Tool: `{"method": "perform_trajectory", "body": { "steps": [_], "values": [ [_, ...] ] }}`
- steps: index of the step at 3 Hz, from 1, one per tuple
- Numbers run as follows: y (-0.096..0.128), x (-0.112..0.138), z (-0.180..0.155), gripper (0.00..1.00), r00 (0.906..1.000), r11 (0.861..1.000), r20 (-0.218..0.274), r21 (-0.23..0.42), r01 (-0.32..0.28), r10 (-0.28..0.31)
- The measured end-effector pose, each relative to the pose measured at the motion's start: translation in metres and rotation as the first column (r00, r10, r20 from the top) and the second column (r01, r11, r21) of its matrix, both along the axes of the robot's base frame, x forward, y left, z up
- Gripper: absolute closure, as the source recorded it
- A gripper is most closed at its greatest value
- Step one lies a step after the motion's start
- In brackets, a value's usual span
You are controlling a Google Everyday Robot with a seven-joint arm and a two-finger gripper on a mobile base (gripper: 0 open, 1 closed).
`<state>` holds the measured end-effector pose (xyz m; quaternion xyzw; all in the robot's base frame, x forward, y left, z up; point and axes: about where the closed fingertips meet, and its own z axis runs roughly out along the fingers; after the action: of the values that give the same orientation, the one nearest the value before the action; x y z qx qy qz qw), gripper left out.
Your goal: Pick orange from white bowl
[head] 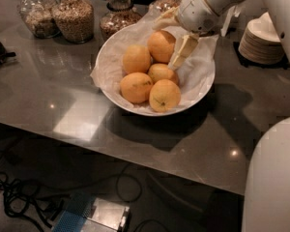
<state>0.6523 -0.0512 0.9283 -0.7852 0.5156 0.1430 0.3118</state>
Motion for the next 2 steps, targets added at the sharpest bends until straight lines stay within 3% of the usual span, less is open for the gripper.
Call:
{"method": "perform_trajectory", "body": {
  "steps": [1,2],
  "values": [
    [-0.025,0.014,0.018,0.18,0.9964,0.997,0.079,-0.069,0.036,-0.03],
    [-0.034,0.023,0.029,0.19,0.9908,0.994,0.133,-0.102,0.037,-0.023]
  ]
}}
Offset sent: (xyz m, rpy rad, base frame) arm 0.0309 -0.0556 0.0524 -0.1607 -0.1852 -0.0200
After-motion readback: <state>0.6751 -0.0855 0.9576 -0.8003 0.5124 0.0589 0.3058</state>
